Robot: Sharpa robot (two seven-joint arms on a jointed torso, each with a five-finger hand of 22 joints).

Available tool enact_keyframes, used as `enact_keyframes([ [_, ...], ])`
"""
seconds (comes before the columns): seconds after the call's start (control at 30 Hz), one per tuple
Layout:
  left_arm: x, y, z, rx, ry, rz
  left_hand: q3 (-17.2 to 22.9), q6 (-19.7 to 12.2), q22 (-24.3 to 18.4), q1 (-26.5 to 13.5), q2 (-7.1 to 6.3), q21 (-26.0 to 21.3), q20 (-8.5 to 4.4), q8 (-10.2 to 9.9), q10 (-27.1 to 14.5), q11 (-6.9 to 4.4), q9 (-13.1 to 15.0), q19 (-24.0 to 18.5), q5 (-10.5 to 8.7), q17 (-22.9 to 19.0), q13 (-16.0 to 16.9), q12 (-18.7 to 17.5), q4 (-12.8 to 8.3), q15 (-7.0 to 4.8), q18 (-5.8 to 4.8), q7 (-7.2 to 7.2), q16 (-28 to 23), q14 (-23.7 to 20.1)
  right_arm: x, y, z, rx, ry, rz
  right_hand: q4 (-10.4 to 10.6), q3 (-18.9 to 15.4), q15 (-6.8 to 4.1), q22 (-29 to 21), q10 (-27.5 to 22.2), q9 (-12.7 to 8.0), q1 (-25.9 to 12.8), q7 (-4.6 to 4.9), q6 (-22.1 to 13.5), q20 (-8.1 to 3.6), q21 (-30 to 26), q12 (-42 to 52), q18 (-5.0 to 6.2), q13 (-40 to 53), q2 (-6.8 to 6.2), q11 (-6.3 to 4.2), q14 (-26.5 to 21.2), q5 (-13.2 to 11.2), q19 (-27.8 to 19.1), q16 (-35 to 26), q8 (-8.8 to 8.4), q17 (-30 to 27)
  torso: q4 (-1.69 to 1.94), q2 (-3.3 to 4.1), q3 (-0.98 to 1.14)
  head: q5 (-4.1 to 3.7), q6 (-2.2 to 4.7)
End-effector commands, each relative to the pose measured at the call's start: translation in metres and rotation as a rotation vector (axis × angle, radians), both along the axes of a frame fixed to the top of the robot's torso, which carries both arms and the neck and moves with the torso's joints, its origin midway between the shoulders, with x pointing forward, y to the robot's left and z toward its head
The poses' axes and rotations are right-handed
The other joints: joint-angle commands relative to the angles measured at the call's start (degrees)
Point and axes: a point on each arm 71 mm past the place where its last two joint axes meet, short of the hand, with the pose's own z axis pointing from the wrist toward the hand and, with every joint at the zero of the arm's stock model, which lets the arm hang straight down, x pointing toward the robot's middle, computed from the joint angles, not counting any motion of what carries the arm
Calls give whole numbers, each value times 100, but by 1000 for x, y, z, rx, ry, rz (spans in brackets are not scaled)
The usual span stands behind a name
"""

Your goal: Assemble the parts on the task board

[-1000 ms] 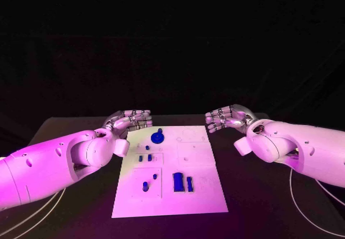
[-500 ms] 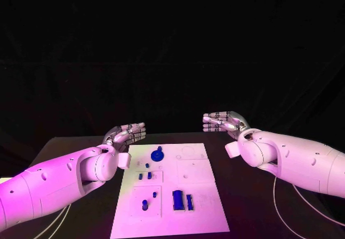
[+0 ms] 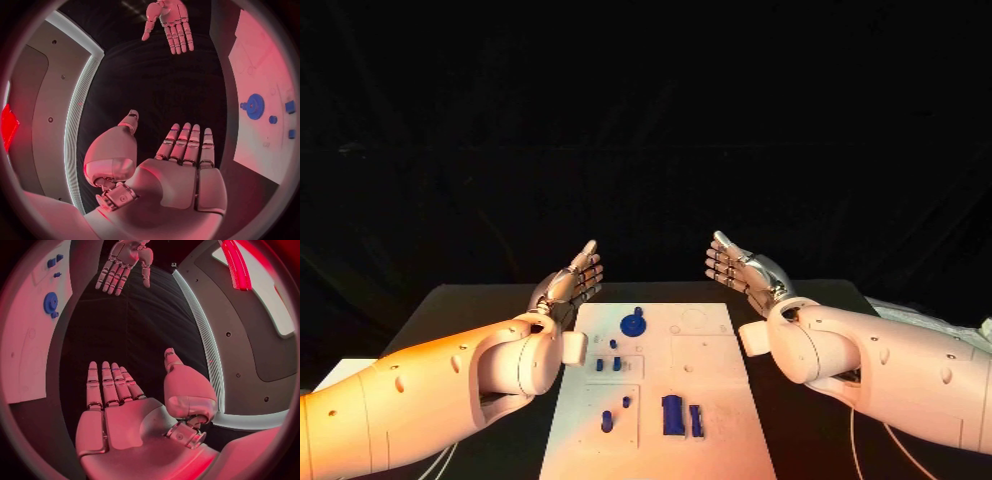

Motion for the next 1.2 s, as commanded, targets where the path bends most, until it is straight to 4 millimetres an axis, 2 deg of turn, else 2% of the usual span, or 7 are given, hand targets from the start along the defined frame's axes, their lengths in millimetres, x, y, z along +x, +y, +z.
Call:
enact_keyframes([
  [0.03,-7,1,9,99,-112,111,-265,-841,-228,-1197,20,-35,-263,-39,-876,-499,-31,-532,-37,-28,-22,-33,-5,-381,-189,-334,-62,-777,-10,-1,2,15,-41,-158,9,-234,-189,-88,-915,-29,-1206,-534,-822,-237,-144,-38,-184,-23,0,-359,-932,-142,-826,-44,-41,-26,10,-13,10,2,2],
  [0.1,-11,-1,10,109,-124,122,-299,-955,-258,-1357,20,-35,-303,-39,-994,-499,-31,-598,-37,-28,-22,-33,-5,-381,-203,-334,-62,-882,-16,3,1,21,-38,-175,9,-234,-189,-88,-1034,-29,-1361,-534,-928,-266,-144,-38,-184,-23,0,-359,-1049,-142,-935,-44,-41,-26,10,-13,10,2,2],
  [0.13,-13,-2,11,113,-129,126,-320,-1018,-276,-1447,20,-35,-319,-39,-1060,-499,-31,-641,-37,-28,-22,-33,-5,-381,-627,-334,-62,-940,-18,5,0,24,-37,-182,9,-234,-189,-88,-1105,-29,-1457,-534,-992,-286,-144,-38,-184,-23,0,-359,-1123,-142,-1001,-44,-41,-26,10,-13,10,2,2],
  [0.17,-14,-3,11,117,-133,130,-341,-1081,-292,-1534,20,-35,-338,-39,-1122,-499,-31,-678,-37,-28,-22,-33,-5,-381,-627,-334,-62,-995,-20,6,0,26,-35,-188,9,-234,-189,-88,-1169,-29,-1543,-534,-1051,-302,-144,-38,-614,-23,0,-359,-1189,-142,-1059,-44,-41,-26,10,-13,10,2,2],
  [0.2,-15,-4,11,120,-137,133,-354,-1139,-696,-1616,20,-35,-362,-39,-1182,-499,-31,-711,-37,-28,-22,-33,-5,-381,-627,-334,-62,-1047,-22,7,0,27,-34,-193,9,-234,-189,-88,-1233,-29,-1626,-534,-1108,-717,-144,-38,-614,-23,0,-359,-1254,-142,-1117,-44,-41,-26,10,-13,10,2,2],
  [0.27,-17,-4,12,124,-142,137,-399,-1288,-696,-1827,20,-35,-797,-39,-1339,-499,-31,-803,-37,-28,-22,-33,-5,-381,-627,-334,-62,-1185,-25,9,-1,29,-33,-200,9,-234,-189,-88,-1392,-29,-1834,-534,-1248,-717,-144,-38,-614,-23,0,-359,-1413,-142,-1253,-44,-41,-26,10,-13,10,2,2],
  [1.2,-17,-4,12,124,-142,138,-812,-2574,-696,-3656,20,-35,-797,-39,-2676,-499,-31,-1633,-37,-28,-22,-33,-5,-381,-627,-334,-62,-2375,-26,9,-1,30,-32,-202,9,-234,-189,-88,-2780,-29,-3668,-534,-2497,-717,-144,-38,-614,-23,0,-359,-2826,-142,-2520,-44,-41,-26,10,-13,10,2,2],
])
